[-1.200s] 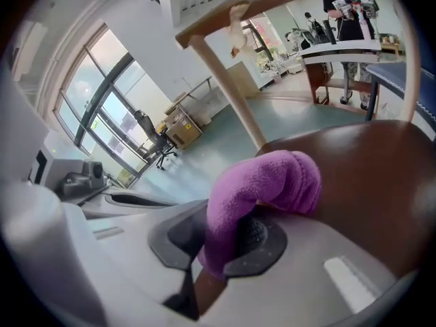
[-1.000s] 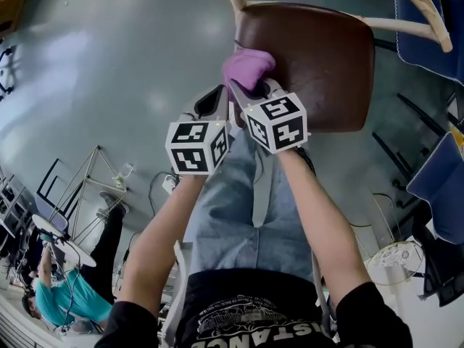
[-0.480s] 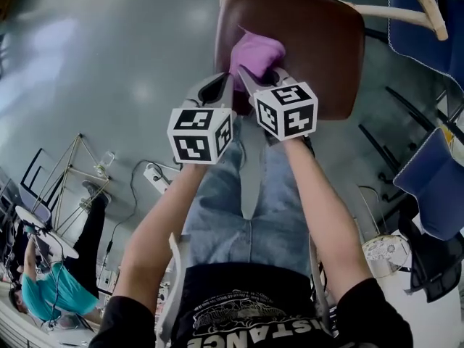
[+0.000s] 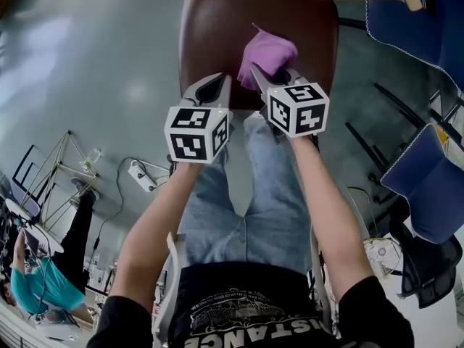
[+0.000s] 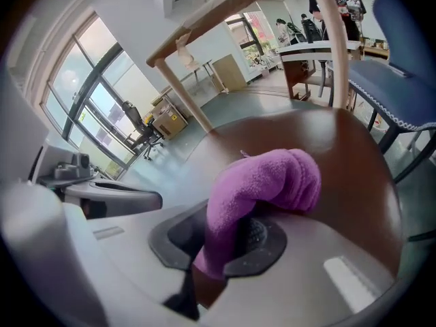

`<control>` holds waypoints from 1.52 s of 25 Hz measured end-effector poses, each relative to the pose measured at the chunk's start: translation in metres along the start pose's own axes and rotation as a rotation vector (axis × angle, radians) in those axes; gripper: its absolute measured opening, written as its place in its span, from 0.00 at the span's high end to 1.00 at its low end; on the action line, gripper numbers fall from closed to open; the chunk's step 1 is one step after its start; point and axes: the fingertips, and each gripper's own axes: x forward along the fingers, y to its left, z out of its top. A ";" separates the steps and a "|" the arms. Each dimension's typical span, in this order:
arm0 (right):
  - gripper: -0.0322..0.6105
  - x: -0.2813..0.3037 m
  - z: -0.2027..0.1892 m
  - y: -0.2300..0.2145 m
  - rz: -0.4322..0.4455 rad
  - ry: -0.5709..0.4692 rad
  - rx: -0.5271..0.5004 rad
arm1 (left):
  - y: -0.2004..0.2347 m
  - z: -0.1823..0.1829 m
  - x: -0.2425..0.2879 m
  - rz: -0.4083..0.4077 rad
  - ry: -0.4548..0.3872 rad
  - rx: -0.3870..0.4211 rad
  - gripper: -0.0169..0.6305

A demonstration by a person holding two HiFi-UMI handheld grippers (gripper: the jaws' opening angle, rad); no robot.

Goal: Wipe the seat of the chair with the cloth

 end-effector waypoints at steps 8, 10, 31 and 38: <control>0.86 -0.047 -0.010 -0.065 -0.024 -0.007 0.002 | -0.063 -0.013 0.027 -0.030 -0.006 0.023 0.98; 0.86 -0.058 -0.013 -0.082 -0.031 -0.005 0.000 | -0.076 -0.014 0.032 -0.034 -0.014 0.026 0.98; 0.86 -0.084 -0.014 -0.064 -0.062 -0.070 0.028 | -0.049 -0.034 0.001 0.001 -0.011 -0.067 0.98; 0.86 -0.020 -0.036 0.057 0.059 -0.049 0.006 | 0.018 -0.042 -0.042 0.022 -0.007 -0.018 0.97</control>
